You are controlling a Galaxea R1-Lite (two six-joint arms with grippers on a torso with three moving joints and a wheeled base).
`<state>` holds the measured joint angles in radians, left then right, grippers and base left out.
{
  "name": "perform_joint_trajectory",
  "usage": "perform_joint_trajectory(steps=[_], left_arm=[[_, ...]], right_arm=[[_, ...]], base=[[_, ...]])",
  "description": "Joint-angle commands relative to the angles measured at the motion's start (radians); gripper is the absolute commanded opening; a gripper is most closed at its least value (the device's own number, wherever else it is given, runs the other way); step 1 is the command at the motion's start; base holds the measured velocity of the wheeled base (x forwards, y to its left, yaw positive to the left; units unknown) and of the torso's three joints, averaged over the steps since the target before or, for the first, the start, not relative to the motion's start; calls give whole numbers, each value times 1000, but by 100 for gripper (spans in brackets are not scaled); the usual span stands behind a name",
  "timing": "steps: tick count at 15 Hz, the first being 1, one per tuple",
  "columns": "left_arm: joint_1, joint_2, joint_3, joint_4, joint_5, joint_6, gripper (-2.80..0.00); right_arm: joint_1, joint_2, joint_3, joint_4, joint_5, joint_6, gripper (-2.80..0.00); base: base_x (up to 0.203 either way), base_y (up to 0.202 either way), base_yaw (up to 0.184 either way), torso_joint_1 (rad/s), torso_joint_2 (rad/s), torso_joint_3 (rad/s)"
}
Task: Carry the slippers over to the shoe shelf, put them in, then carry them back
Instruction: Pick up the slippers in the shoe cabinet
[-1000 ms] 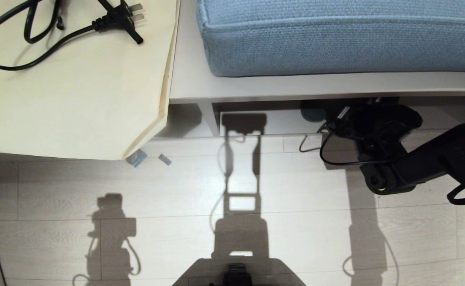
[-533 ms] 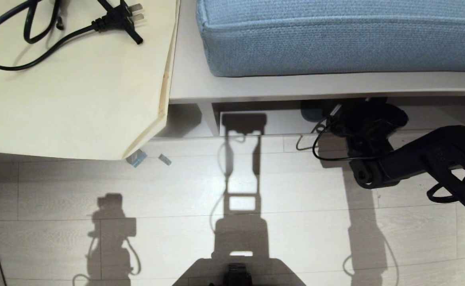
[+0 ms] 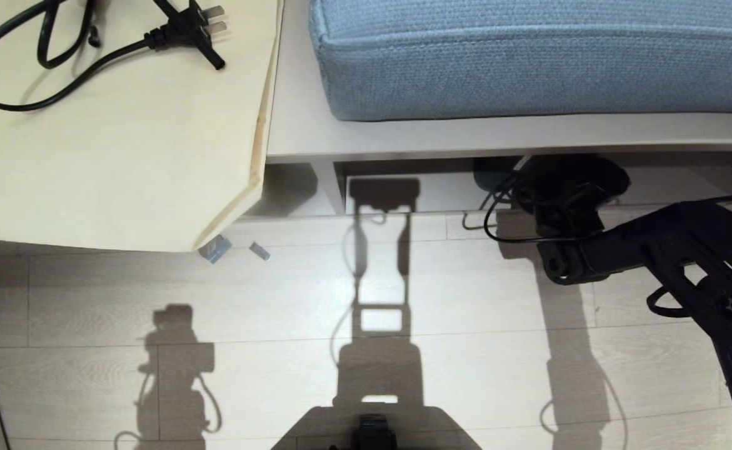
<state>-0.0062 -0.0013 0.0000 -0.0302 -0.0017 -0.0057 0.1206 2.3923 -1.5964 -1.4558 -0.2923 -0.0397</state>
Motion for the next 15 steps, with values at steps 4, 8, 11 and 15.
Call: perform_joint_trajectory(steps=[4,8,11,15], left_arm=[[0,1,8,0,0,0,-280],[0,1,8,0,0,0,-280],[0,1,8,0,0,0,-280],[0,1,8,0,0,0,-280]], right_arm=[[10,42,-73,21,0,0,-280],[12,44,-94,43,2,0,-280],[16,44,-102,47,4,0,-280],[17,49,-108,51,4,0,-280]], base=[[0,0,0,0,0,0],[0,0,0,0,0,0],[0,0,0,0,0,0],[0,0,0,0,0,0]])
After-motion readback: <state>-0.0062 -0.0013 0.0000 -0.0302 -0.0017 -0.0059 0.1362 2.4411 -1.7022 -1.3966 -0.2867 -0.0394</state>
